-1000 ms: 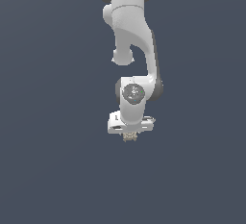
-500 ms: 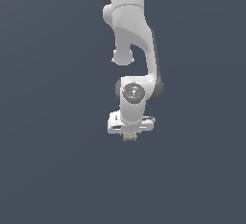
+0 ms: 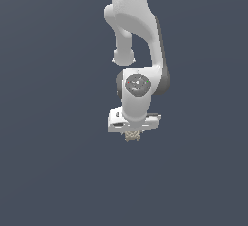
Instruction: Pick up the object and move it to a goal position.
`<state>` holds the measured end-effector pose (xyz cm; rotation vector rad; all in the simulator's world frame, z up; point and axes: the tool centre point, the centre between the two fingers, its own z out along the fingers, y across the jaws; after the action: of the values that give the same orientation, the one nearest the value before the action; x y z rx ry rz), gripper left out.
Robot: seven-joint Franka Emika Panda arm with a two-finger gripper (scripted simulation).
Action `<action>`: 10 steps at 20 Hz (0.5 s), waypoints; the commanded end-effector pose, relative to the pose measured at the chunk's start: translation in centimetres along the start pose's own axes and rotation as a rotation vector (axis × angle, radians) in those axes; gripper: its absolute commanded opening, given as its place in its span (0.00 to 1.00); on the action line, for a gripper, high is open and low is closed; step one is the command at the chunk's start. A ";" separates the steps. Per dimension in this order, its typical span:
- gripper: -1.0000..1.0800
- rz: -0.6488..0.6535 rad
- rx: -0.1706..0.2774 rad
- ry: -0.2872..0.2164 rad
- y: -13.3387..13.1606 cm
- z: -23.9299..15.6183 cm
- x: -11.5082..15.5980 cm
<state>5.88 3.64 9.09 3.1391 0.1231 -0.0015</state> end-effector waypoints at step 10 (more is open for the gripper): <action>0.00 0.000 0.000 0.001 -0.8 -11.1 2.7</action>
<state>8.22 4.48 18.64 3.1391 0.1233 0.0010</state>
